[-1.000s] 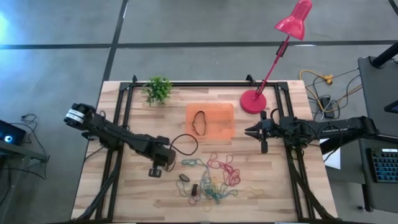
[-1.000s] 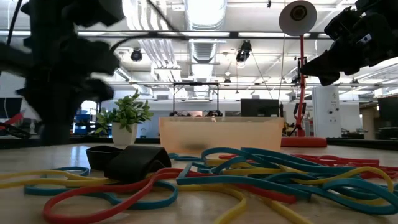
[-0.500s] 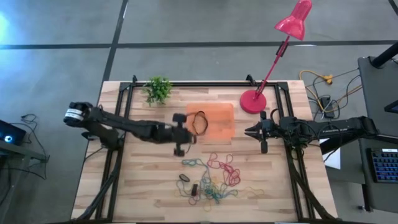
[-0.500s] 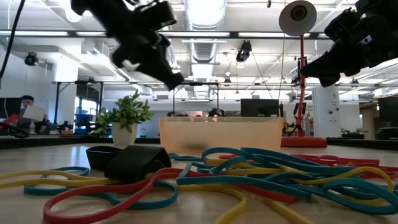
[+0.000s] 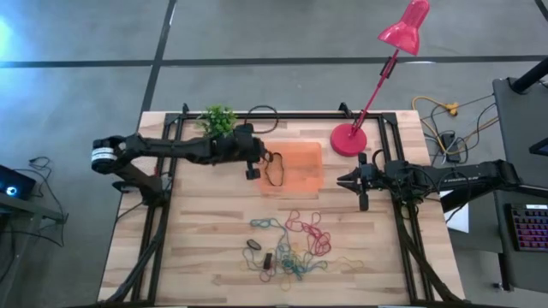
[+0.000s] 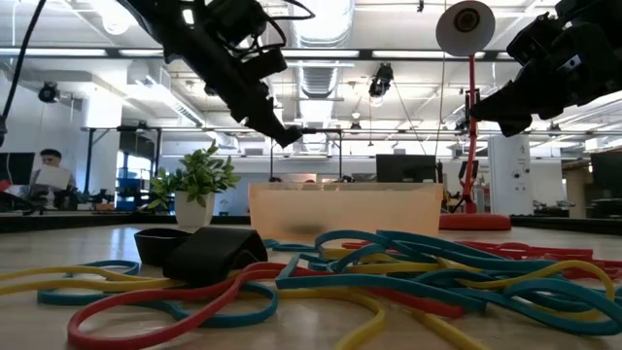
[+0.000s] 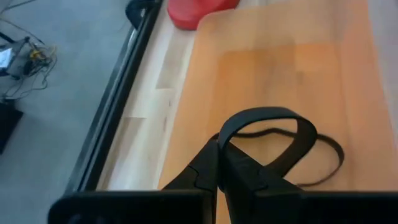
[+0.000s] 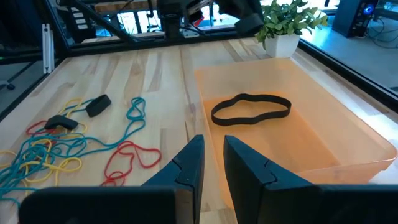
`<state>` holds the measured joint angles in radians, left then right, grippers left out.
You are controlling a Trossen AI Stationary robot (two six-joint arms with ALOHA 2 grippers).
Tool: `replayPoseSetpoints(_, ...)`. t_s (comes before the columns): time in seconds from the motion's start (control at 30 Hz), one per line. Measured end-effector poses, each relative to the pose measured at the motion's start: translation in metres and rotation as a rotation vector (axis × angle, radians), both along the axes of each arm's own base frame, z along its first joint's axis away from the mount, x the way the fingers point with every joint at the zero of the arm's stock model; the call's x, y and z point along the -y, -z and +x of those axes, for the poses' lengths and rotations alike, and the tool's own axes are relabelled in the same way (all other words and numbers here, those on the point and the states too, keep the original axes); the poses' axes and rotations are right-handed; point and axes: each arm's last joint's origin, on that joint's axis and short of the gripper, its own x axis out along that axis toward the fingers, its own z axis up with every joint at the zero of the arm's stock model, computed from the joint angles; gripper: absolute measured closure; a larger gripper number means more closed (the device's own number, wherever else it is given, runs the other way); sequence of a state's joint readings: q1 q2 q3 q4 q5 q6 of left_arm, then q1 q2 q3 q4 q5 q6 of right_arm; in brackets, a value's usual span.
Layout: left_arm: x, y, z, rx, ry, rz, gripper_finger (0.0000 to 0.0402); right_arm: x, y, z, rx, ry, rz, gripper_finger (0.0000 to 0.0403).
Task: Pick and place rubber bands into bin
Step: Put the top black rubber band into the bin
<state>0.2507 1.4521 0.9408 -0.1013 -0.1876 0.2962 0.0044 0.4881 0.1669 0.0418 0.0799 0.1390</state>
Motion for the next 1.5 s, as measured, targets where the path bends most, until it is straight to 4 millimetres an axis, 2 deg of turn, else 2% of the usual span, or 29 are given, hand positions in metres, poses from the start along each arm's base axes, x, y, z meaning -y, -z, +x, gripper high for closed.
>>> replayPoseSetpoints(0.23, -0.014, 0.004, -0.003, 0.003, 0.042, -0.014, 0.0402, 0.000, 0.000, 0.000, 0.000, 0.000, 0.000, 0.0351)
replayPoseSetpoints(0.43, -0.019, 0.025, 0.015, -0.020, 0.094, -0.041, 0.0399, 0.000, -0.001, 0.000, 0.005, 0.001, -0.001, 0.0351)
replayPoseSetpoints(0.63, -0.024, 0.042, 0.030, -0.079, 0.096, -0.054, 0.0363, 0.000, 0.000, 0.000, 0.006, 0.006, 0.014, 0.0351)
replayPoseSetpoints(0.77, -0.025, 0.039, 0.034, -0.086, 0.103, -0.048, 0.0331, 0.000, 0.000, 0.000, 0.001, 0.004, 0.010, 0.0351)
replayPoseSetpoints(0.9, -0.025, 0.027, 0.032, -0.093, 0.101, -0.050, 0.0310, 0.000, 0.000, 0.000, -0.001, -0.001, -0.009, 0.0351)
replayPoseSetpoints(1.03, -0.022, 0.013, 0.024, -0.096, 0.098, -0.047, 0.0304, 0.000, 0.001, 0.000, -0.003, -0.006, -0.026, 0.0351)
replayPoseSetpoints(1.17, -0.020, 0.013, 0.017, -0.116, 0.099, -0.068, 0.0304, 0.000, 0.002, 0.000, -0.009, -0.008, -0.025, 0.0351)
replayPoseSetpoints(1.3, -0.003, 0.017, 0.007, -0.215, 0.234, -0.221, 0.0304, 0.000, 0.004, 0.001, -0.021, 0.001, 0.019, 0.0351)
replayPoseSetpoints(1.4, 0.018, 0.029, 0.000, -0.320, 0.287, -0.329, 0.0304, 0.000, 0.008, 0.001, -0.039, 0.004, 0.029, 0.0351)
replayPoseSetpoints(1.5, 0.042, 0.037, -0.004, -0.394, 0.330, -0.360, 0.0304, 0.000, 0.013, 0.002, -0.066, 0.007, 0.026, 0.0351)
